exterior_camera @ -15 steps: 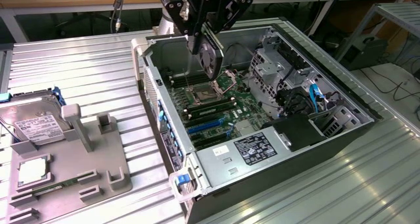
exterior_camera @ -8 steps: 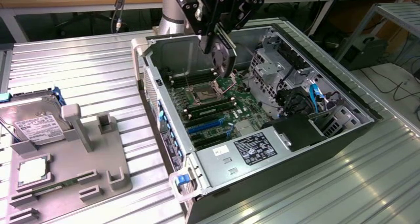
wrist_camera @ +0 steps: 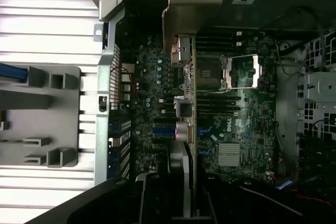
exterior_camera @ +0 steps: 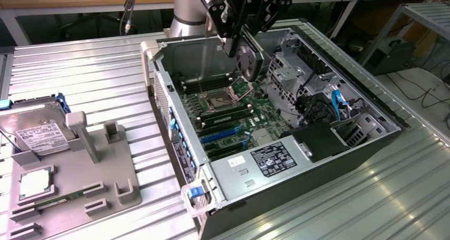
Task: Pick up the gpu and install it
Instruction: 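Pick up the gpu and move the gpu toward the slot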
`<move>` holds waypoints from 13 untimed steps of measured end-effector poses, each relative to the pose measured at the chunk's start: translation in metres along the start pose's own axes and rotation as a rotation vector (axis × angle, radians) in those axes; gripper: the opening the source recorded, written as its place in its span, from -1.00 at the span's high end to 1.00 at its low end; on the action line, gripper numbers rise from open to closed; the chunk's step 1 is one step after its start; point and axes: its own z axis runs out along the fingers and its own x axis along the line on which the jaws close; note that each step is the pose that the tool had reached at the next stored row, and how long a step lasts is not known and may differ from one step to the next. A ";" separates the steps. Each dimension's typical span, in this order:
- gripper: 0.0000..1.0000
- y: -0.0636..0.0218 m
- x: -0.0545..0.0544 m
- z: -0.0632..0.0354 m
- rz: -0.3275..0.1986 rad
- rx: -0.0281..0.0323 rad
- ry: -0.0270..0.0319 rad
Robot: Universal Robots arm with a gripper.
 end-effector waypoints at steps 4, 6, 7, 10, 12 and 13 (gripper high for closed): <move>0.43 -0.0004 -0.008 0.0013 -0.002 0.0000 -0.0036; 0.43 -0.0005 -0.011 0.0020 -0.003 0.0002 -0.0053; 0.43 -0.0006 -0.013 0.0022 -0.004 0.0002 -0.0061; 0.43 -0.0009 -0.018 0.0033 -0.005 0.0002 -0.0084; 0.43 -0.0010 -0.021 0.0039 -0.006 0.0002 -0.0102; 0.43 -0.0011 -0.022 0.0041 -0.006 0.0002 -0.0115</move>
